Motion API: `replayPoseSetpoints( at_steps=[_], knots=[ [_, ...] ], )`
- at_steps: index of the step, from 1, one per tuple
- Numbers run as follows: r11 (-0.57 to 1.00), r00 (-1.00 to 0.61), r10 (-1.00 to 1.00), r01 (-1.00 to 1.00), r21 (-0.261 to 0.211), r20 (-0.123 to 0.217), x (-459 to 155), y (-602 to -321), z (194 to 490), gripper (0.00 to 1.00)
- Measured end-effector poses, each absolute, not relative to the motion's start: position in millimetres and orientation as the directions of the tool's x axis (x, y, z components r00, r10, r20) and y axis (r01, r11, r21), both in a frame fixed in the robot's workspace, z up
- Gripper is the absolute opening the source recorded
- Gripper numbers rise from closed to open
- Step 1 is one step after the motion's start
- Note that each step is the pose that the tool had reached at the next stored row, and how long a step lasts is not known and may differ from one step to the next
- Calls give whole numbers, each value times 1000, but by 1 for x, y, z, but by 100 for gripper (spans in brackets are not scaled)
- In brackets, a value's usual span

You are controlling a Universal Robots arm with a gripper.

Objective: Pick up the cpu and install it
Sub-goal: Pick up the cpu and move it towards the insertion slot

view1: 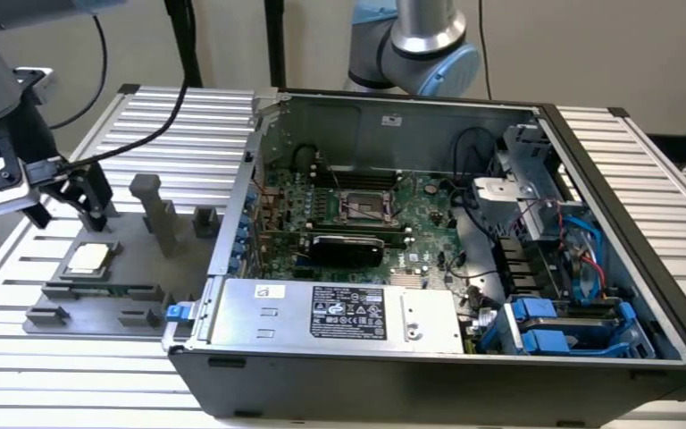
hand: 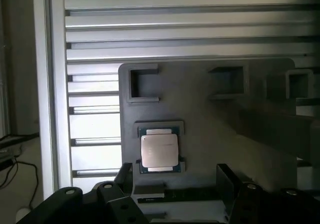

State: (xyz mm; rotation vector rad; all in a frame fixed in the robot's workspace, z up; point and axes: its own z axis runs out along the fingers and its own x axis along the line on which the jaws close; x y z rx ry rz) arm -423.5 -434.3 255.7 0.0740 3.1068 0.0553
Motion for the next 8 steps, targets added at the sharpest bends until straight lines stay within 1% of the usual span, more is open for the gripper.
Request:
replayPoseSetpoints(
  at_steps=[8],
  knots=[
    [998,-998,48,47,36,-32,-424,-434,241,77]
  ],
)
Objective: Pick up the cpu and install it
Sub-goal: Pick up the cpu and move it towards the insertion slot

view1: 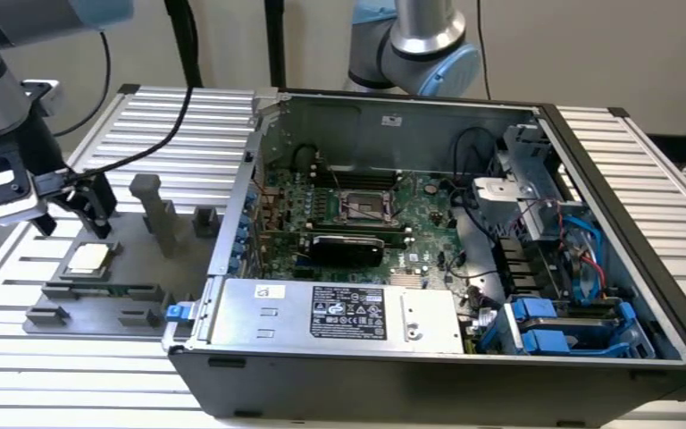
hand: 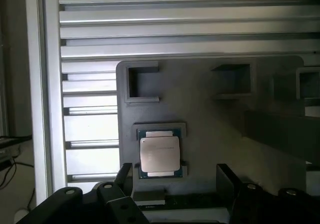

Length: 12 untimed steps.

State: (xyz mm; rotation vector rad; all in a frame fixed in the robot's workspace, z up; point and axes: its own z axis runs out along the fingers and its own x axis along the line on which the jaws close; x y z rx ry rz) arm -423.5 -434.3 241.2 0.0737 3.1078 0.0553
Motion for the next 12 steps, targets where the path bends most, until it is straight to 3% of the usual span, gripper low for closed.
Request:
replayPoseSetpoints(
  at_steps=[12],
  knots=[
    [999,-999,34,33,36,-28,-427,-434,221,77]
  ],
)
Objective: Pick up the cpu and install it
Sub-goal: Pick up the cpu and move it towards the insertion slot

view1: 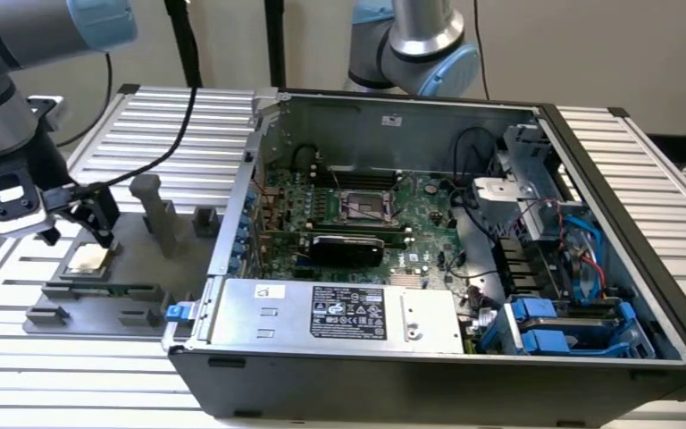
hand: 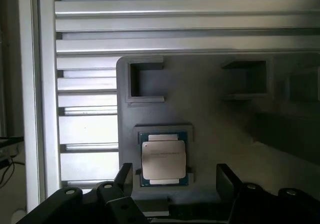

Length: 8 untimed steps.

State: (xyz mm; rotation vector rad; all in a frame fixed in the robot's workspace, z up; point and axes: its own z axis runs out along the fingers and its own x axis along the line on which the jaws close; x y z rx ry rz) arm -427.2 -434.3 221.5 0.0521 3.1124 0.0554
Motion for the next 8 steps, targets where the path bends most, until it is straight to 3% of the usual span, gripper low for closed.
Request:
replayPoseSetpoints(
  at_steps=[8],
  knots=[
    [999,-999,26,25,36,-21,-430,-434,210,77]
  ],
)
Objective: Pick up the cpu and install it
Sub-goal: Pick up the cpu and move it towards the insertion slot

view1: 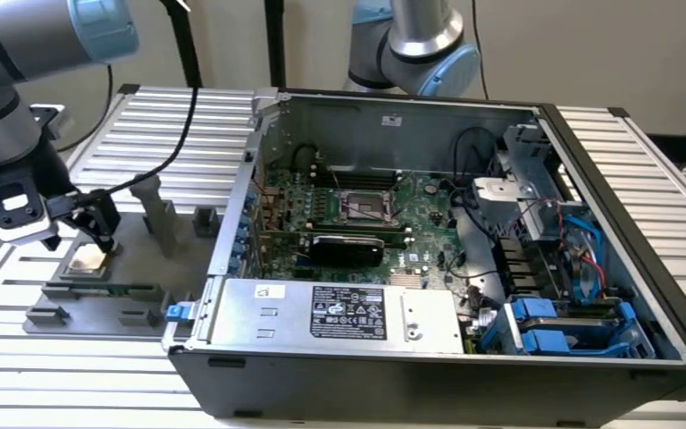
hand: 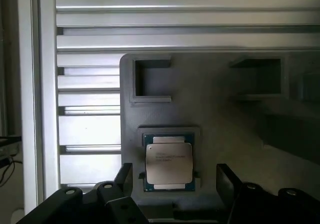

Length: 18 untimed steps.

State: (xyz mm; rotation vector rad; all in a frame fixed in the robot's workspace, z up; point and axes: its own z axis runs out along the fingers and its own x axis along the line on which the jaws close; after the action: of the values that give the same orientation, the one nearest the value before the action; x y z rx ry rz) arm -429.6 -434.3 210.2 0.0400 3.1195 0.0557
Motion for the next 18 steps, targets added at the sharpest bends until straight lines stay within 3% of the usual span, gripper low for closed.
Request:
replayPoseSetpoints(
  at_steps=[18],
  knots=[
    [999,-1000,25,25,35,-1,-430,-434,191,77]
  ],
)
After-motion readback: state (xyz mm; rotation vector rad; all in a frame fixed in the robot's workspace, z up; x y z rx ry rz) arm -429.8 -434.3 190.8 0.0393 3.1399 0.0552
